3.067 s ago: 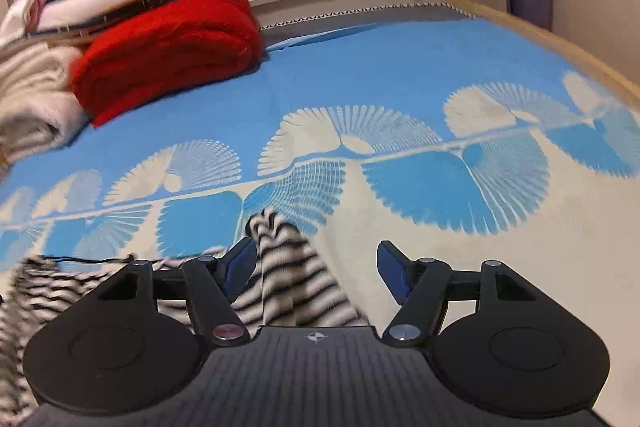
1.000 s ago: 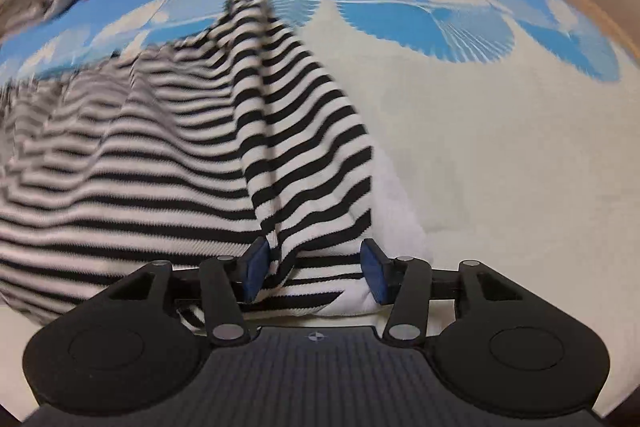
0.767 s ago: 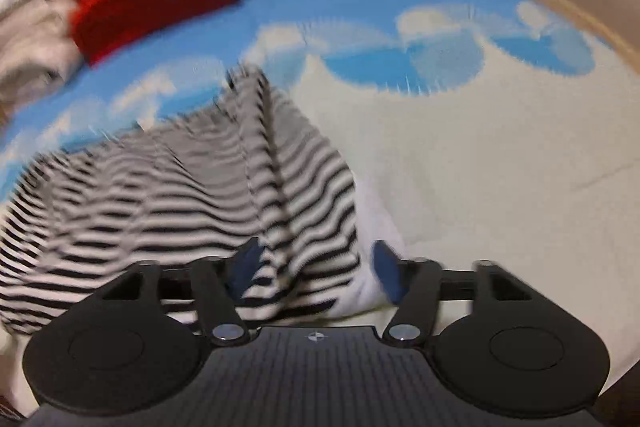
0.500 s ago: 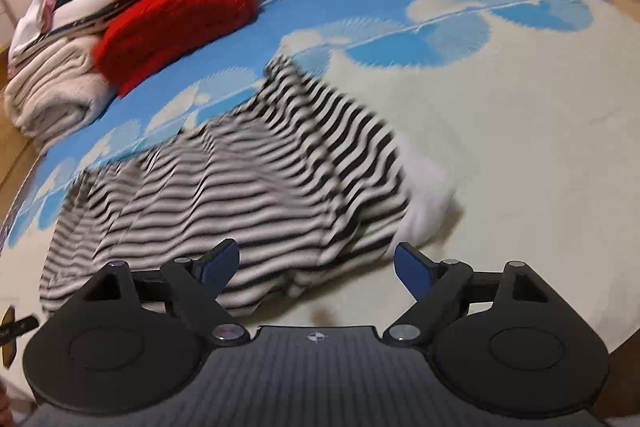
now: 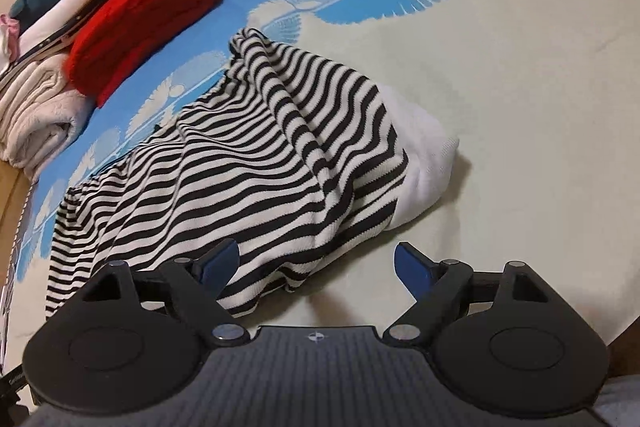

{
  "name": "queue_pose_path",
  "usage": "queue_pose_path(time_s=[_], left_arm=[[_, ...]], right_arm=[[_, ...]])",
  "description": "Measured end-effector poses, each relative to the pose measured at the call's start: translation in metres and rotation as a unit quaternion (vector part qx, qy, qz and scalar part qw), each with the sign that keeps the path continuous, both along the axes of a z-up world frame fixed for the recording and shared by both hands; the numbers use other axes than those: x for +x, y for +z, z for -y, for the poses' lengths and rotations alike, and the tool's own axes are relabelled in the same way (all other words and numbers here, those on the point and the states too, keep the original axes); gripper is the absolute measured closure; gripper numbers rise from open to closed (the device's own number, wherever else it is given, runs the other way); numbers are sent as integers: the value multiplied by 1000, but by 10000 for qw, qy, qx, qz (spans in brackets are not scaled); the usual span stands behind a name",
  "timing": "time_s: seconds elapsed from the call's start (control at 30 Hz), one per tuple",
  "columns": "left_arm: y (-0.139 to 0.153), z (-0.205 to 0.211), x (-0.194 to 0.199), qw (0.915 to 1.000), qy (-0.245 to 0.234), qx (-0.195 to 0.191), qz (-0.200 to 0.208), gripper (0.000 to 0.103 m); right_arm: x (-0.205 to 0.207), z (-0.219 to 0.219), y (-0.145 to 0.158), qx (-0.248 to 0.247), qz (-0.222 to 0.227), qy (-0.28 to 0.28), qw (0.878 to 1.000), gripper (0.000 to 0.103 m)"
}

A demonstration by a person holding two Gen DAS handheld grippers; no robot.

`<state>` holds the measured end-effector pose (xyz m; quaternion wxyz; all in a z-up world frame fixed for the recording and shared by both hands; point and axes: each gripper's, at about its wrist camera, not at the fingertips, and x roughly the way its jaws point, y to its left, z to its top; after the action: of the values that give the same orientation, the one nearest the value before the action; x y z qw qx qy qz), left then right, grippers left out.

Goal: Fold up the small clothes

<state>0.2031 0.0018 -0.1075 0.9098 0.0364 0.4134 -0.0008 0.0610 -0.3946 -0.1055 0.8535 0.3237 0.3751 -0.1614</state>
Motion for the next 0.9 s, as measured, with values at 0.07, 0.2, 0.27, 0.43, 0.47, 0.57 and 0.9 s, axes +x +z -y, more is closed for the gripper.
queue_pose_path(time_s=[0.07, 0.2, 0.27, 0.43, 0.47, 0.57, 0.9], left_arm=[[-1, 0, 1, 10000, -5, -29, -22, 0], [-2, -2, 2, 10000, 0, -49, -39, 0], [-2, -2, 3, 10000, 5, -70, -50, 0], [-5, -7, 10, 9993, 109, -307, -198, 0], [-6, -11, 14, 9983, 159, -493, -281, 0], [-7, -22, 22, 9942, 365, -919, -427, 0], [-13, -37, 35, 9881, 720, -1164, -698, 0]], right_arm=[[2, 4, -3, 53, -47, -119, 9999, 17], [3, 18, -10, 358, -85, -481, 9982, 17], [2, 26, -15, 570, -55, -745, 9956, 17], [5, 52, -31, 1207, 195, -1499, 9811, 10], [5, 57, -33, 1366, 294, -1652, 9763, 10], [7, 67, -38, 1723, 555, -1982, 9633, 7], [12, 52, -39, 1697, 666, -2087, 9608, 5]])
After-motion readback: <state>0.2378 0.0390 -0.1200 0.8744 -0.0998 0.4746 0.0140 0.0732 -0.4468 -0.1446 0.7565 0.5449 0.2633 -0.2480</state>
